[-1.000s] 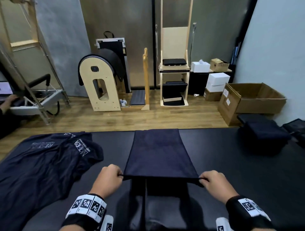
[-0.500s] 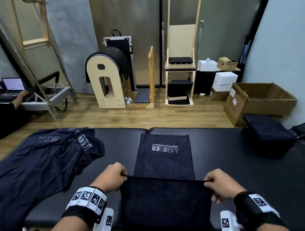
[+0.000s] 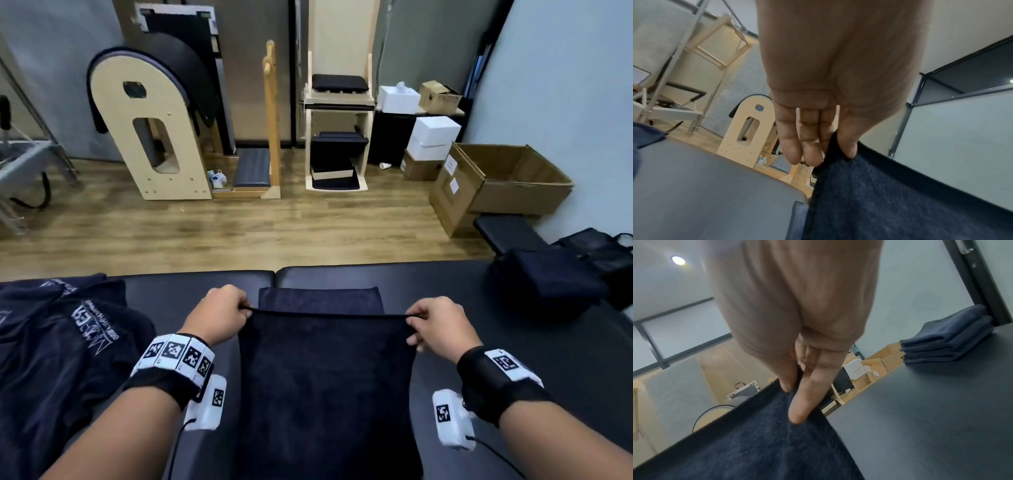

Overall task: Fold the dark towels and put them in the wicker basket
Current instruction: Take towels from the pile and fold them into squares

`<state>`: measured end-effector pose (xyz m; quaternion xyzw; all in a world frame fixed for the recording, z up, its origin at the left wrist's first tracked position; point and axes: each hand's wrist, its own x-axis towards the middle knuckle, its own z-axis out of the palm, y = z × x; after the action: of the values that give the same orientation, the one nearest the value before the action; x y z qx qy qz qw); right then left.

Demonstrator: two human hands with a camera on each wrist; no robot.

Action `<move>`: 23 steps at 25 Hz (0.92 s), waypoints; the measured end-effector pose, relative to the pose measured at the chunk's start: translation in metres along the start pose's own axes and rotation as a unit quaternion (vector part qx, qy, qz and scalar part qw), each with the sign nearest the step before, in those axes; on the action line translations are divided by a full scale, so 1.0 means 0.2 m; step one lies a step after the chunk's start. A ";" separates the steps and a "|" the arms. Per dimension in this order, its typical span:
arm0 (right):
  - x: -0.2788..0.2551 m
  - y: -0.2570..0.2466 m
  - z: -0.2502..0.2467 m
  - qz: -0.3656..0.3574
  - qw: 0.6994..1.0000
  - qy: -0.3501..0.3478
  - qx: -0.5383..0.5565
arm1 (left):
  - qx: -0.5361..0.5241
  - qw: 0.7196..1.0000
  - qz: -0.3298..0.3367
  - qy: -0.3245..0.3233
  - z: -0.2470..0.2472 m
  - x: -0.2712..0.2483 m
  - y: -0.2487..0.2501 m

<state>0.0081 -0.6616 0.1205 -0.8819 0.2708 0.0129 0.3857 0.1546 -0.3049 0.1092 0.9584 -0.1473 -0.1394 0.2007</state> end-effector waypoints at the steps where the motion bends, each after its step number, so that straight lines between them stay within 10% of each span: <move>1: 0.07 -0.02 0.02 -0.001 1.000 0.000 -0.010 | 0.002 1.000 0.003 0.000 -0.01 0.08 -0.01; 23: 1.09 0.26 0.52 -0.042 0.981 -0.084 -0.167 | 0.059 0.993 -0.008 -0.098 0.42 1.03 -0.20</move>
<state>0.1887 -0.7209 -0.0374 -0.9403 0.1941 0.1157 0.2547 0.3246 -0.3682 -0.0252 0.9515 -0.1666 -0.2253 0.1275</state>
